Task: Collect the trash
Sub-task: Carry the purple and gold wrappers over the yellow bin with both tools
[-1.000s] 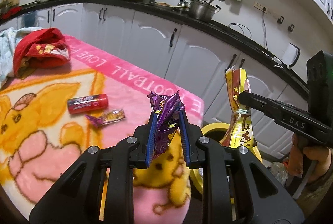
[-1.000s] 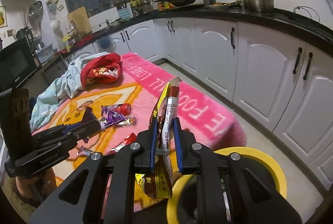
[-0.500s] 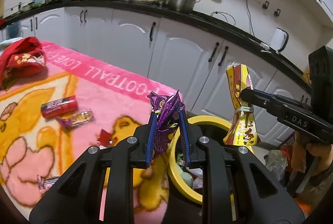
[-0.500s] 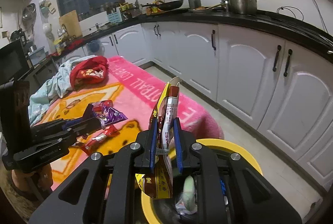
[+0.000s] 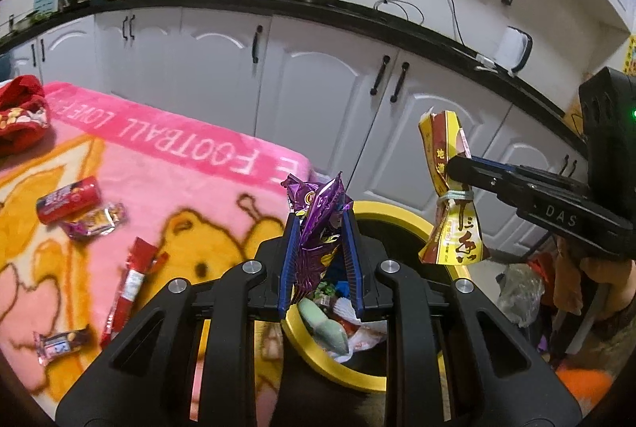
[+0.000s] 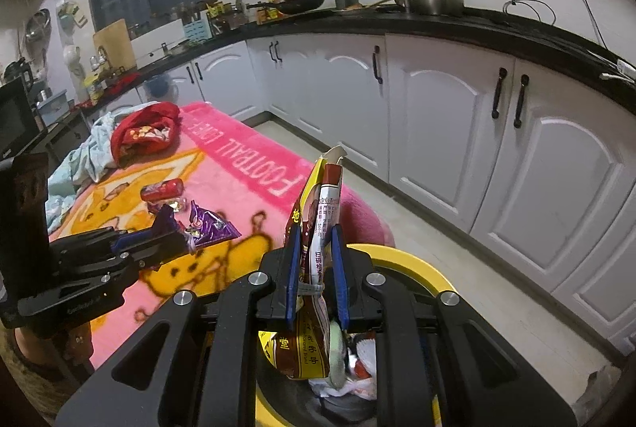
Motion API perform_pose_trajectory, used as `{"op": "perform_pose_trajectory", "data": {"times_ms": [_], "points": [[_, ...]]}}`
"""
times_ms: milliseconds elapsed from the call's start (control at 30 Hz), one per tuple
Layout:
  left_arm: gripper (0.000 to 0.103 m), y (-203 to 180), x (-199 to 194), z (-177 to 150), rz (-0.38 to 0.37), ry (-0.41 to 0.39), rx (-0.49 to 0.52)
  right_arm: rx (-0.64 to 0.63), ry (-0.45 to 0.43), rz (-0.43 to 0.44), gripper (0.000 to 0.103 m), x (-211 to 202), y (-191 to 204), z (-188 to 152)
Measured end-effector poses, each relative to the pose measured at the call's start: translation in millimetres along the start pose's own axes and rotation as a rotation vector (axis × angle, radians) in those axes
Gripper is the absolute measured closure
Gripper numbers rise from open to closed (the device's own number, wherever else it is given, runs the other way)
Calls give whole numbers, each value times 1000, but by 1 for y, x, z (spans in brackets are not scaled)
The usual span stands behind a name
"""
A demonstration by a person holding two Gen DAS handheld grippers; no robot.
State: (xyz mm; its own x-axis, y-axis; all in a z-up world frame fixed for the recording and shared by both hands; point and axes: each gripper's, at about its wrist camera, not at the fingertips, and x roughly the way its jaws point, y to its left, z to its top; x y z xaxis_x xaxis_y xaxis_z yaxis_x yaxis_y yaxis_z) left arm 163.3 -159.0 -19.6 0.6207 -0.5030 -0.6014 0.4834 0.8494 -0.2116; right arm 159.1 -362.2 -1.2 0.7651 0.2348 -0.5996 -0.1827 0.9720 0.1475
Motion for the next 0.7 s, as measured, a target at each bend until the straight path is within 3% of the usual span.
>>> {"op": "perform_pose_trajectory", "data": {"times_ms": [700], "points": [[87,-28,45,-24,-40,106,34,60,78,-48,88,20,-44,-31]]}}
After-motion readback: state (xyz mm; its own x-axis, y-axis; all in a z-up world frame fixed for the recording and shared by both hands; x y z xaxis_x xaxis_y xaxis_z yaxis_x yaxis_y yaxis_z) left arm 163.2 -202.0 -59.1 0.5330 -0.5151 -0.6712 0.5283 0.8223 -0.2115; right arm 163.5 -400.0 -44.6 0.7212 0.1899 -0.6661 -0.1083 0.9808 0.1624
